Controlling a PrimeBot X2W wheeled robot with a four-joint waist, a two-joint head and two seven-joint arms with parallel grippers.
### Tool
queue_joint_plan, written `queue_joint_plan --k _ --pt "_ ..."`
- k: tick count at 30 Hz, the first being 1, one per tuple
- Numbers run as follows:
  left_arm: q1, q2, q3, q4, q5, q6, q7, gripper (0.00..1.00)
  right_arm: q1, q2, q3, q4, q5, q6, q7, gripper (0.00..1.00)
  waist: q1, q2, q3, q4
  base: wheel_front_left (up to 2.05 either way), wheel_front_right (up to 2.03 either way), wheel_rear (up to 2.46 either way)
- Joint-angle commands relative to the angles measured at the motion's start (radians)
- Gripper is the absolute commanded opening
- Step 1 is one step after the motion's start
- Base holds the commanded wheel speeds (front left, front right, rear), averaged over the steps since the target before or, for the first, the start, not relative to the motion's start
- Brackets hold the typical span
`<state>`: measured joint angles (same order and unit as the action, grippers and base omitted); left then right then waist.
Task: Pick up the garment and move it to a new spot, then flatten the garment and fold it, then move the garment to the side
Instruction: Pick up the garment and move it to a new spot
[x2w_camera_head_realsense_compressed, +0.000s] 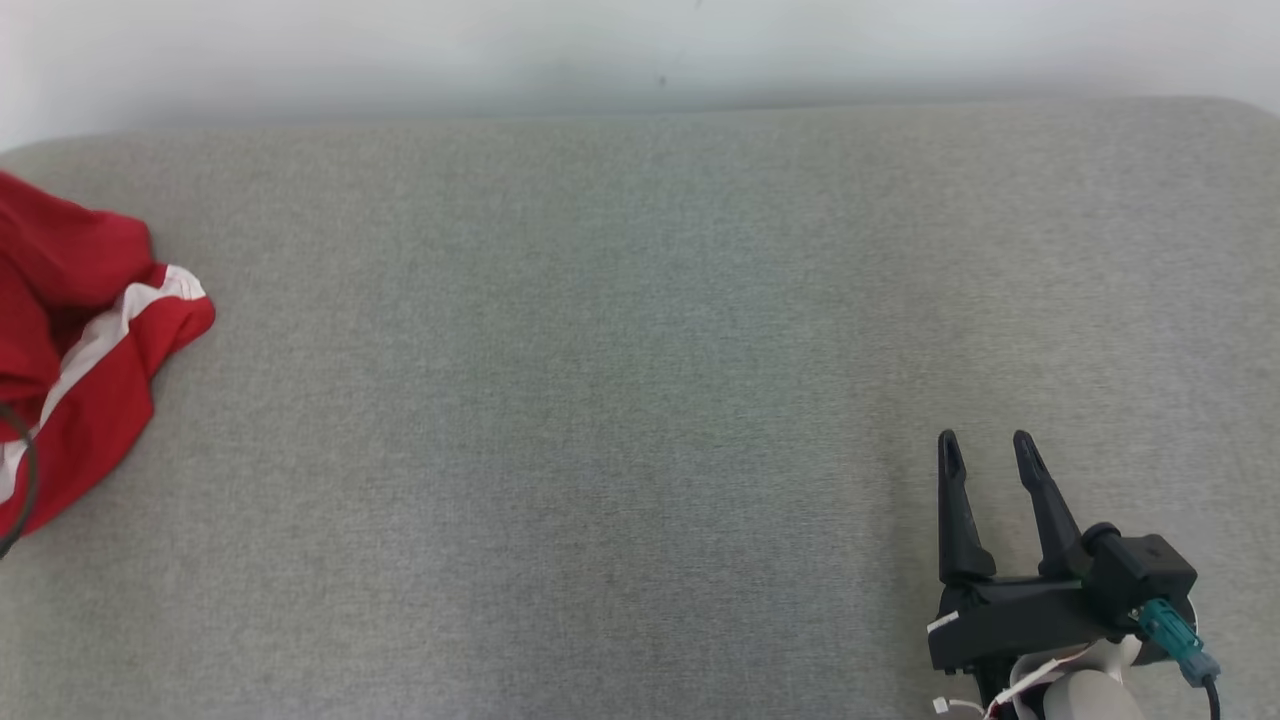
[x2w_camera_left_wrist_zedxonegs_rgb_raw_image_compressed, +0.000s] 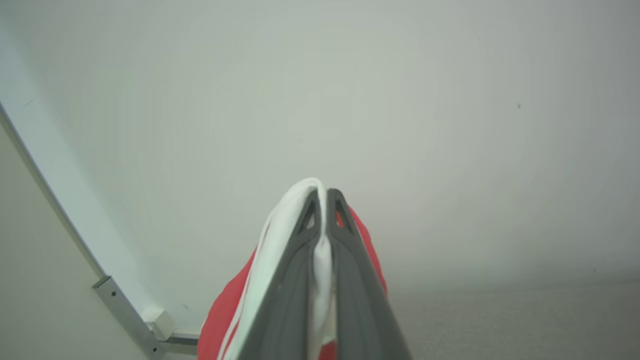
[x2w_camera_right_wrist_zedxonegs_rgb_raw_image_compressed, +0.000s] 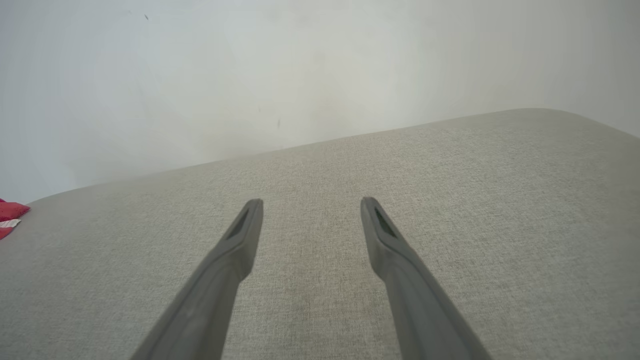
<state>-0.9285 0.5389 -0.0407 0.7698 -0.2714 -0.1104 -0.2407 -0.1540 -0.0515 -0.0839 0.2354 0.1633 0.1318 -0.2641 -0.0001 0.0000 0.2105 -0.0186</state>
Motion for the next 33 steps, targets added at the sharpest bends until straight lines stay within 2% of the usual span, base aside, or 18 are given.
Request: queue_joint_plan --k 1,12,19,27,33 --pt "-0.016 -0.013 -0.010 -0.028 0.016 -0.002 -0.008 0.00 0.012 0.002 0.003 0.003 0.009 -0.002 -0.001 1.00 0.0001 0.0000 -0.021 -0.020 0.00 0.00 0.00" --pt "-0.076 -0.107 -0.156 -0.311 0.014 -0.015 0.076 0.00 0.034 0.002 0.046 0.020 0.066 -0.002 -0.001 1.00 0.0001 0.0000 -0.062 -0.136 0.00 0.00 0.00" --pt "-0.114 -0.195 -0.252 -0.456 -0.019 -0.020 0.157 0.00 0.050 0.002 0.057 0.023 0.092 -0.002 -0.001 1.00 0.0001 0.0000 -0.076 -0.227 0.00 0.00 0.00" --pt "-0.096 -0.285 -0.332 -0.515 -0.042 -0.015 0.188 0.00 0.048 0.002 0.053 0.020 0.098 -0.002 -0.001 1.00 0.0001 0.0000 -0.066 -0.286 0.00 0.00 0.00" --pt "-0.016 -0.303 -0.351 -0.500 -0.055 0.003 0.172 0.00 0.048 0.003 0.048 0.019 0.098 -0.002 -0.001 1.00 0.0001 0.0000 -0.060 -0.290 0.00 0.00 0.00"
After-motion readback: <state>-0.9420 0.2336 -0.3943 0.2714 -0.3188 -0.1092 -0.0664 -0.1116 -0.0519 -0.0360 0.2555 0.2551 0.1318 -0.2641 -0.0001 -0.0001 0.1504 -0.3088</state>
